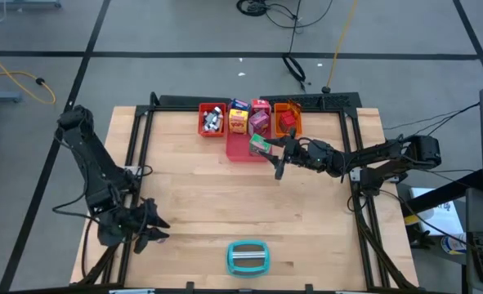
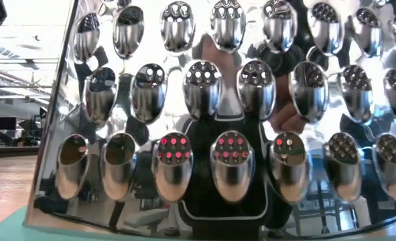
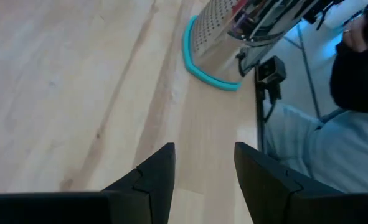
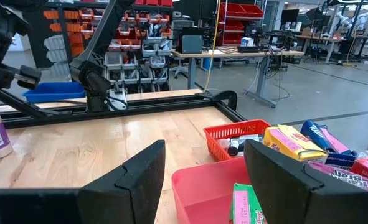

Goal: Pick & Place Kitchen Items
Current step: Put the purple seasoning bottle into the orange bin

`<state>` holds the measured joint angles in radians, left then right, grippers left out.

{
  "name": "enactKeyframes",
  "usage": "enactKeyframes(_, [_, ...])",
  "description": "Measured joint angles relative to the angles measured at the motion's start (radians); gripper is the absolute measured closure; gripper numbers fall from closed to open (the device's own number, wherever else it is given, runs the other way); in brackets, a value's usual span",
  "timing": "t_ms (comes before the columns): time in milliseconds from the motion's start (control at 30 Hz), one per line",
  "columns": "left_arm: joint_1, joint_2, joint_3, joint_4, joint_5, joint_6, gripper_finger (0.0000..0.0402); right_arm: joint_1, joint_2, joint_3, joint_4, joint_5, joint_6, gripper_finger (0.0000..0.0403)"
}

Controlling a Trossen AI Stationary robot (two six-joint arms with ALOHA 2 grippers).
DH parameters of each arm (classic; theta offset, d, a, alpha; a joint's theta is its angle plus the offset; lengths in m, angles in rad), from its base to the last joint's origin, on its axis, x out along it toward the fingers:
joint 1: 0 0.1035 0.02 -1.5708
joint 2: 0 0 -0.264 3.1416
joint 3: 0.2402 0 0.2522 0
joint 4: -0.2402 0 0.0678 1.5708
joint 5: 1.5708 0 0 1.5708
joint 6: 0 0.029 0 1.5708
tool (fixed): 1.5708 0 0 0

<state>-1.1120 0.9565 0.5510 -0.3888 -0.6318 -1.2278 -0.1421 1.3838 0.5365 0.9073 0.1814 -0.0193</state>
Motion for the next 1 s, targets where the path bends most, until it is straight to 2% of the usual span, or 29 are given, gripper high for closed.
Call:
enactKeyframes(267, [-0.045,-0.001,0.0,-0.01,-0.044,-0.007,0.0236,0.0,0.0,0.0,0.0,0.0,0.0,0.0192])
enactKeyframes(633, [-0.043,-0.001,0.0,-0.055,-0.019,-0.117,0.0236,0.0,0.0,0.0,-0.001,0.0,0.0,0.0192])
enactKeyframes(1000, [0.004,-0.001,0.0,-0.055,0.003,-0.105,0.0235,0.0,0.0,0.0,-0.011,0.0,0.0,0.0193])
